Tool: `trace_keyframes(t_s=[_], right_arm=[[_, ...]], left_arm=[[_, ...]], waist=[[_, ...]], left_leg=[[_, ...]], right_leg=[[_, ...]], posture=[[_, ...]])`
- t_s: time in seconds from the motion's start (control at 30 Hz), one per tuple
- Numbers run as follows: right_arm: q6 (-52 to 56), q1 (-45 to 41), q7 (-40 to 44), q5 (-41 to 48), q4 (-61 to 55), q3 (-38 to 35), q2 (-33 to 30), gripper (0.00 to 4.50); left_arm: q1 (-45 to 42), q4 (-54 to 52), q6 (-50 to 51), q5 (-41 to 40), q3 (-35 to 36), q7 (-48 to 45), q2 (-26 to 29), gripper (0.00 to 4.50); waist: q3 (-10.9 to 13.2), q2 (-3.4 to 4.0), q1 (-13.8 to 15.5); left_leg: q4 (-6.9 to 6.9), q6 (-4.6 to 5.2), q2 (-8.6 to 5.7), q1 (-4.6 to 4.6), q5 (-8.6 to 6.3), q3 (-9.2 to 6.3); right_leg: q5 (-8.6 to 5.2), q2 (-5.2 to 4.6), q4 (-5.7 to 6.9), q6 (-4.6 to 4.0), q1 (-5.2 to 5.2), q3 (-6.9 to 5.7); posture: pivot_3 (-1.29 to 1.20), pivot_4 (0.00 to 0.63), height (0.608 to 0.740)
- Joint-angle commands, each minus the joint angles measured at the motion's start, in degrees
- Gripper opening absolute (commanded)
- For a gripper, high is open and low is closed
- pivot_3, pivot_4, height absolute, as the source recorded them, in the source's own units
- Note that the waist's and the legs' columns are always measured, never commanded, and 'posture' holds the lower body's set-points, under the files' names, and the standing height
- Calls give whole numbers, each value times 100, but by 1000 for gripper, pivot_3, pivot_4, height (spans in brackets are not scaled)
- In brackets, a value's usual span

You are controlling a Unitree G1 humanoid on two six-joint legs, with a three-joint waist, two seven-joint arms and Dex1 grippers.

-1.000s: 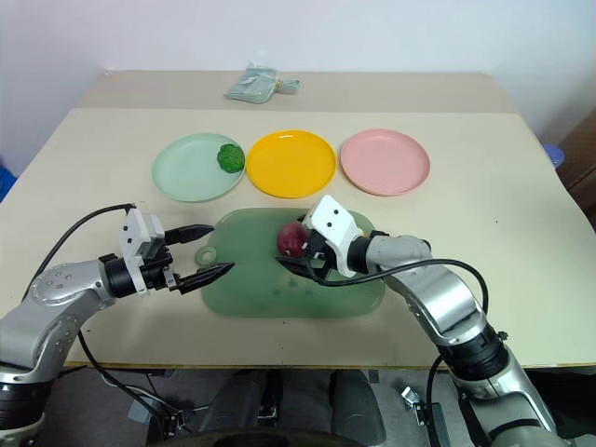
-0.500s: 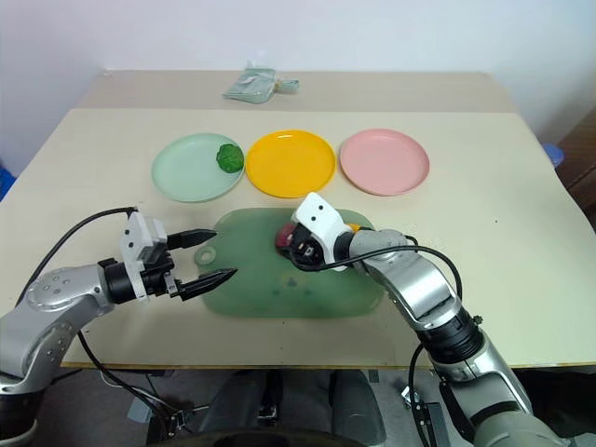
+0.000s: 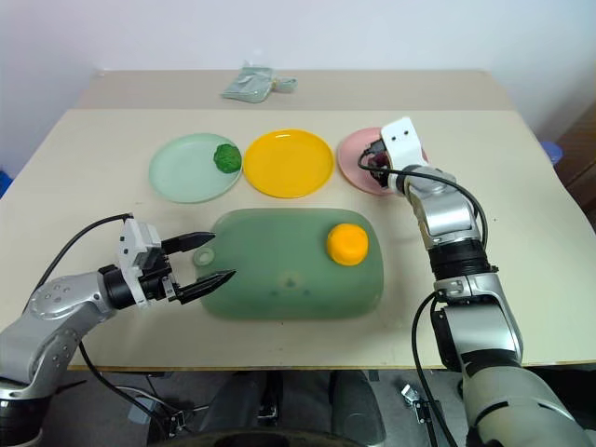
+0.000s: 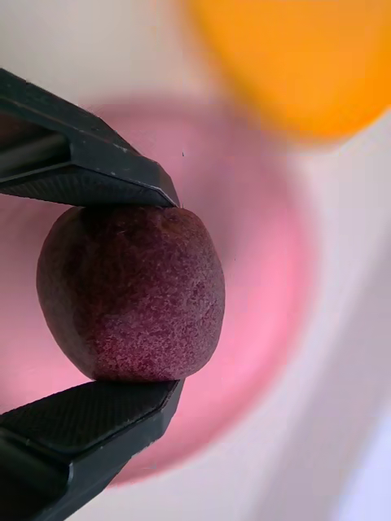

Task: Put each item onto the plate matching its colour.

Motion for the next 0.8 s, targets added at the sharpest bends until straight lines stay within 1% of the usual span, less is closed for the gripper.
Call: trace_keyframes(t_s=[0.03, 0.07, 0.1, 0.13, 0.23, 0.4, 0.5, 0.53, 0.6, 0.67, 0.8], right_arm=[[-540, -326, 224, 82, 257, -255, 53, 3417], [-631, -287, 294, 105, 199, -286, 45, 3824], [-751, -238, 316, 95, 114, -313, 31, 4330], [-835, -184, 314, 67, 9, -329, 8, 4470], [-1006, 150, 484, 82, -585, -450, -172, 4470], [-783, 1318, 2082, 1093, -2331, -815, -774, 4470], [-200, 2585, 3515, 2053, -3914, -840, -1550, 4470], [-100, 2918, 3737, 2167, -4270, -776, -1725, 4470], [-16, 3193, 3825, 2226, -4567, -724, -1868, 4470], [0, 3242, 3603, 2016, -4558, -581, -1772, 4470], [88, 3271, 3476, 1897, -4503, -381, -1636, 4470]], left_arm=[[85, -238, -169, 3, -54, -13, -53, 4500], [114, -266, -186, 12, -81, 1, -73, 4500], [140, -290, -199, 19, -102, 12, -90, 4500], [161, -305, -209, 24, -115, 16, -104, 4500], [211, -329, -240, 57, -195, -2, -114, 4500], [251, -354, -283, 105, -383, -145, -60, 4500], [178, -244, -341, 150, -475, -242, -50, 4500], [130, -192, -360, 161, -511, -283, -45, 4500], [82, -139, -378, 172, -543, -330, -43, 4500], [-8, -74, -393, 208, -605, -370, -52, 4500], [-119, -36, -383, 233, -667, -370, -67, 4500]], waist=[[2, 3, -64], [2, 3, -81], [2, 3, -86], [2, 3, -88], [2, 4, -70], [2, 3, 91], [3, 6, 136], [3, 6, 121], [3, 6, 70], [3, 6, 15], [2, 9, 70]], left_leg=[[0, -1, 2, 0, 1, 1], [0, -1, 3, 0, 1, 1], [0, -1, 4, 0, 1, 1], [0, -1, 5, 0, 1, 0], [0, -1, 6, 0, 1, 0], [9, 9, 5, 0, -5, -1], [9, 16, 5, 1, -10, -2], [9, 21, 6, 1, -13, -4], [9, 42, 8, 4, -25, -6], [8, 44, 10, 14, -27, -6], [6, 36, 17, 19, -23, -6]], right_leg=[[0, 1, 1, 0, 0, 0], [0, 2, 2, 0, 0, 0], [0, 3, 3, 0, 0, 0], [0, 3, 3, 0, 1, 0], [0, 2, 3, 1, 1, 1], [1, -3, -4, 2, 13, 1], [1, -8, -8, 2, 17, 1], [1, -9, -10, 2, 18, 0], [1, -9, -11, 2, 21, 1], [1, -9, -10, 1, 24, 4], [4, -5, -7, -8, 22, 3]], posture=[[0, 150, 740], [0, 150, 740], [0, 150, 740], [0, 150, 740], [0, 150, 740], [0, 150, 740], [0, 150, 740], [0, 150, 740], [0, 150, 740], [0, 150, 740], [0, 150, 740]])
